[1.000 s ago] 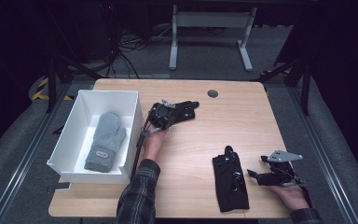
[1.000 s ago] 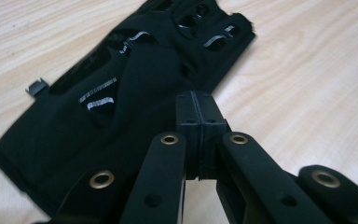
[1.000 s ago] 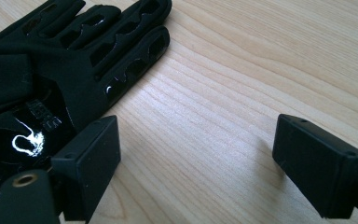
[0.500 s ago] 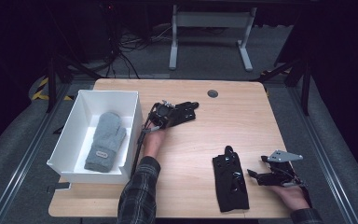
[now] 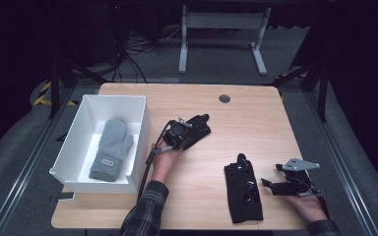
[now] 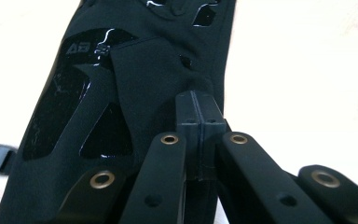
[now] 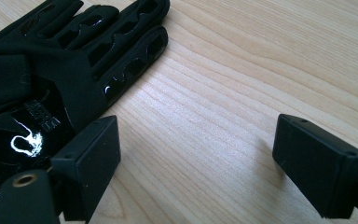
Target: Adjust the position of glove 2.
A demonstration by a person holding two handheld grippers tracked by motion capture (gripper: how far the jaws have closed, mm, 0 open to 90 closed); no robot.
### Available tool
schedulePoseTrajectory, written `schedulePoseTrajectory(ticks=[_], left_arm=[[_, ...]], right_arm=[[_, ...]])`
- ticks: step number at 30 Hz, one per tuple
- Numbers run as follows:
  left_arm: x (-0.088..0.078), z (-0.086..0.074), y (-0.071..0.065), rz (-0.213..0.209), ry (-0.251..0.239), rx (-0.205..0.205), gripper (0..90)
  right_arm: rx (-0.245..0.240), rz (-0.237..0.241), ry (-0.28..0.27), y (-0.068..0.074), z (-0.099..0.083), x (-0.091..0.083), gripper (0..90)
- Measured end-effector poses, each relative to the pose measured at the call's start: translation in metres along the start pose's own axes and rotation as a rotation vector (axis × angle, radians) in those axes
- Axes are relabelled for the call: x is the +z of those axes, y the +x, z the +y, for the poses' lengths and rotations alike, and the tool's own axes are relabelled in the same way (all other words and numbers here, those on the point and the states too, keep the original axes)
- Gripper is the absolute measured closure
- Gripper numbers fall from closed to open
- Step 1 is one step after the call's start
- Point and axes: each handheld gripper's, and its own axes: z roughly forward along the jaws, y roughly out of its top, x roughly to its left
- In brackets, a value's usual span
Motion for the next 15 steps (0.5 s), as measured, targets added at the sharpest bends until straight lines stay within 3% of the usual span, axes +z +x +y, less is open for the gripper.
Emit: schedulePoseTrajectory(ticks=[15], left_arm=[[-0.017,-0.037,-0.051,-0.073,-0.016,0.032,90.0]], right_arm=[[0.0,-0.001,0.0,0.0,0.0,0.0,15.5]])
